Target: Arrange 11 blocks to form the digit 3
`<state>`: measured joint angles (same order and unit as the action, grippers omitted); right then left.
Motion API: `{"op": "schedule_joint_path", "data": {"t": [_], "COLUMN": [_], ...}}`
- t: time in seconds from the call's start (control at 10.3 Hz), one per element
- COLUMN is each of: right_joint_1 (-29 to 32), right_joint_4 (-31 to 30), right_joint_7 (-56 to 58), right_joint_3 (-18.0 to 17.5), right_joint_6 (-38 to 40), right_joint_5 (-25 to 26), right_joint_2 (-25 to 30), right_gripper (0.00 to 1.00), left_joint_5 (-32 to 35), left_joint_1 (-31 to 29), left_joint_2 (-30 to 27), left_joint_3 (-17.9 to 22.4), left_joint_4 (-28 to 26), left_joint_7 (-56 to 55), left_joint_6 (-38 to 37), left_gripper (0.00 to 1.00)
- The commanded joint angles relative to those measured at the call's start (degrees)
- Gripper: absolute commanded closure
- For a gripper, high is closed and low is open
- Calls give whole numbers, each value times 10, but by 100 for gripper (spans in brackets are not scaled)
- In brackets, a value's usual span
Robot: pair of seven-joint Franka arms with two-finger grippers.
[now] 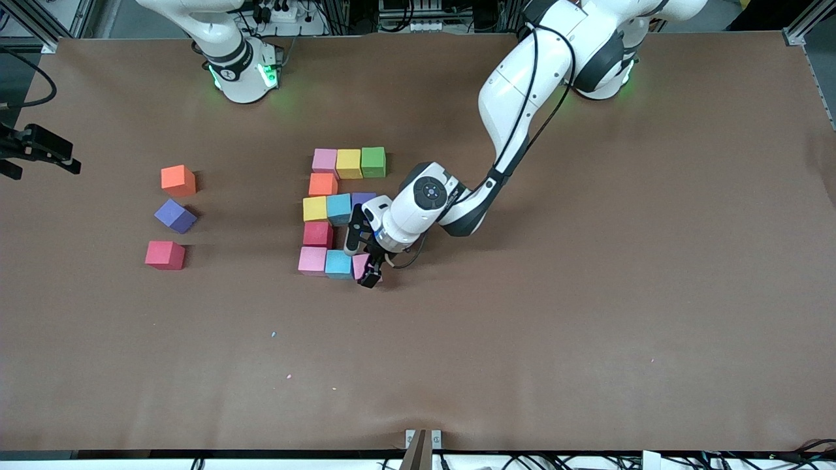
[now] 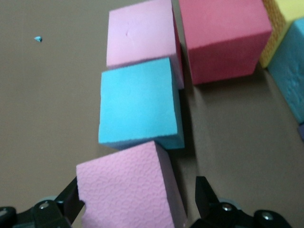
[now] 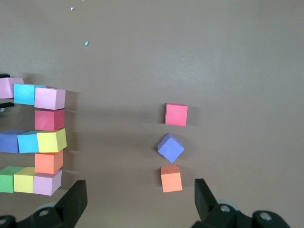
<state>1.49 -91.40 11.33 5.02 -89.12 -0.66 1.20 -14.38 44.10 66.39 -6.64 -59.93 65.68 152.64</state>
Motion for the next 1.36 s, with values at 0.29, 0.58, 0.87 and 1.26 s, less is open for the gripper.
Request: {"op": "schedule_joint_path", "data": {"t": [0.29, 0.58, 0.87, 1.26], "right_joint_1": [7, 7, 7, 7], "right_joint_4": [-10, -11, -11, -11], "right_joint_7": [-6, -6, -6, -6], "right_joint_3": [-7, -7, -7, -7], "right_joint_6": [-4, -4, -4, -4], "right_joint_5": [2, 2, 2, 3], "right_joint_2": [6, 6, 6, 6], "right_gripper": [0, 0, 0, 0], "left_joint_5": [2, 1, -2, -20], "left_joint_1": [15, 16, 14, 10], "left_joint_2": [-5, -5, -15, -56], "left_joint_3": [27, 25, 22, 17], "left_joint_4": [7, 9, 9, 6], "left_joint_7": [45, 45, 24, 11], "left_joint_6": [-59, -59, -59, -97], "left_gripper": [0, 0, 0, 0]}}
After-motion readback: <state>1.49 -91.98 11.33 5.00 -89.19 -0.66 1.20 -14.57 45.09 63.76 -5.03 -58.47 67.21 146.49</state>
